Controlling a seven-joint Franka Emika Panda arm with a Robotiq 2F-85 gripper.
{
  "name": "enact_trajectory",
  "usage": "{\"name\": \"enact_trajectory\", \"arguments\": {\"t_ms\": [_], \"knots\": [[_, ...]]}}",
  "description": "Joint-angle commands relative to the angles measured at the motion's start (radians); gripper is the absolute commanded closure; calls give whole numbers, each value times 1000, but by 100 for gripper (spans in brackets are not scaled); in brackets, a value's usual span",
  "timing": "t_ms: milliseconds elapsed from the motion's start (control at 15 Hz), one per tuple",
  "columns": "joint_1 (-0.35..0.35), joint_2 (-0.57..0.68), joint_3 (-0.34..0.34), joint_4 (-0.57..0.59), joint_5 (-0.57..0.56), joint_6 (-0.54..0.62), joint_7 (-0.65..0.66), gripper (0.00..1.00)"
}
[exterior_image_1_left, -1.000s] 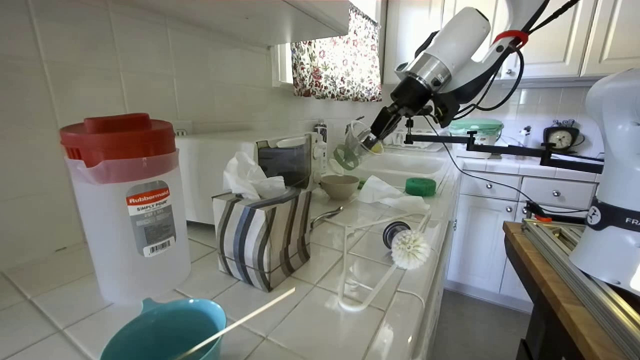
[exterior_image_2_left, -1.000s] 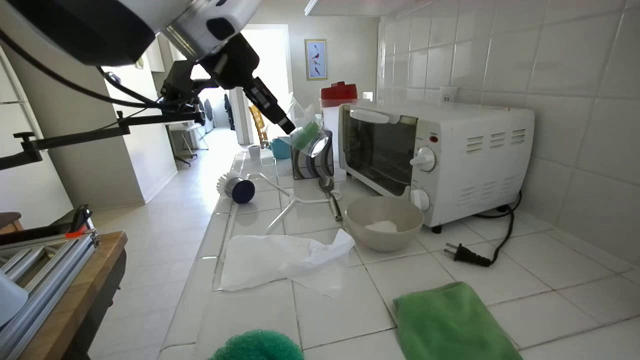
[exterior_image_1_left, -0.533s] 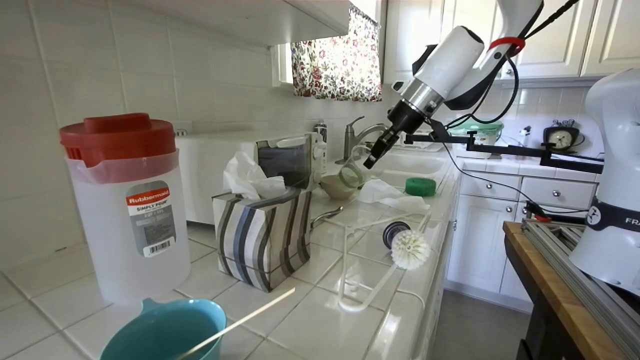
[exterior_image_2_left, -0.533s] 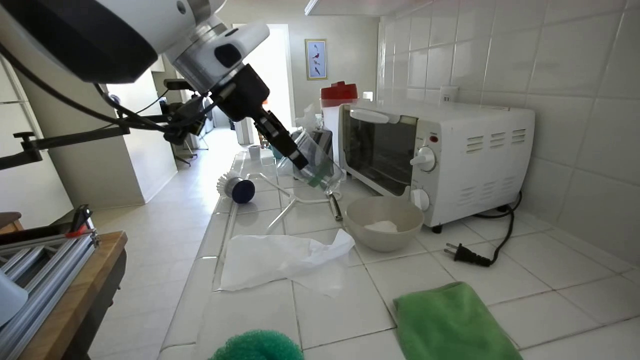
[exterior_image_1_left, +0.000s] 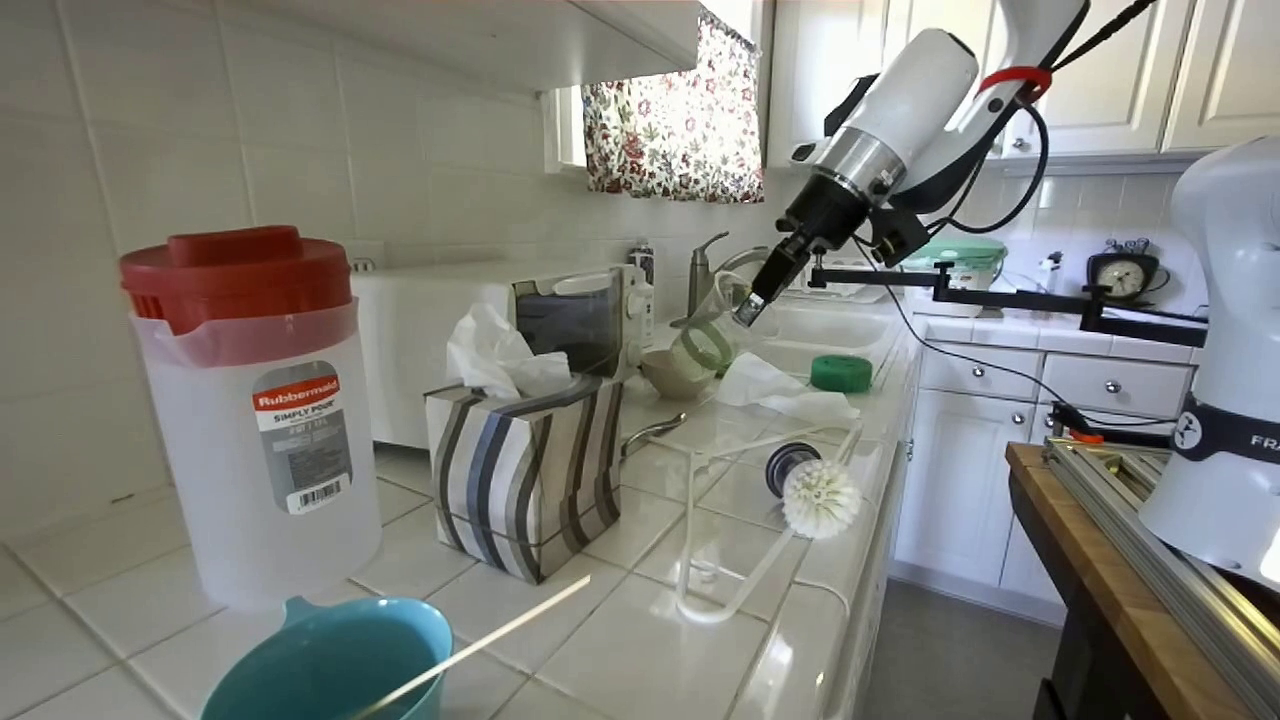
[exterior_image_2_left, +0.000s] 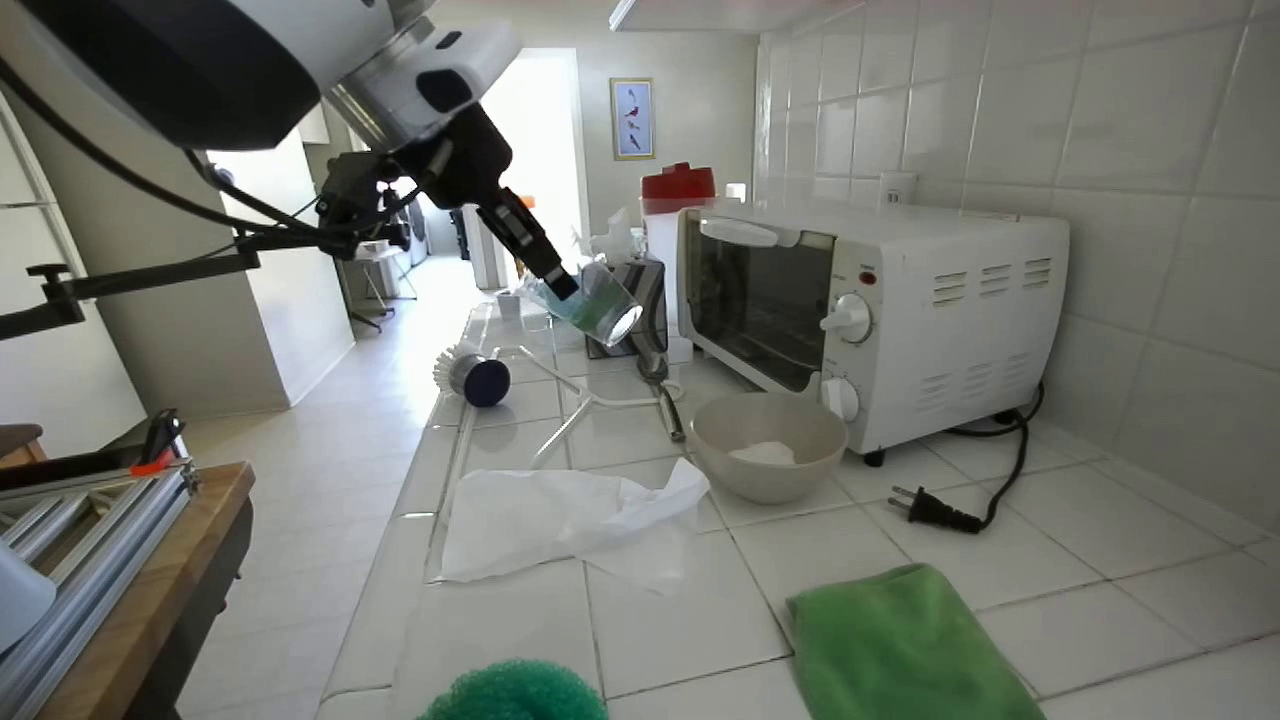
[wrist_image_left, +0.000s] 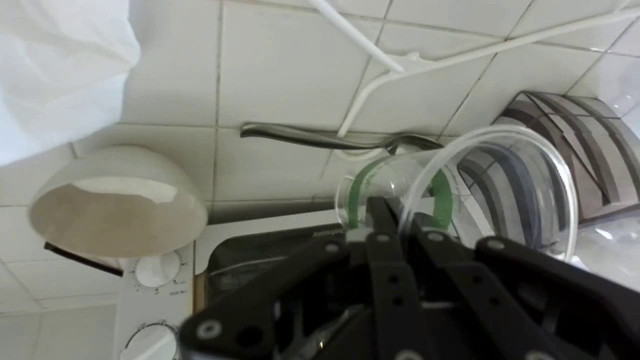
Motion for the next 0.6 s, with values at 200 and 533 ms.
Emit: {"name": "enact_trajectory", "arguments": {"t_ms": [200, 533], "knots": [[-15, -26, -48, 22, 14, 212, -35, 99], [1, -90, -37, 0, 16, 37, -3, 96]]}}
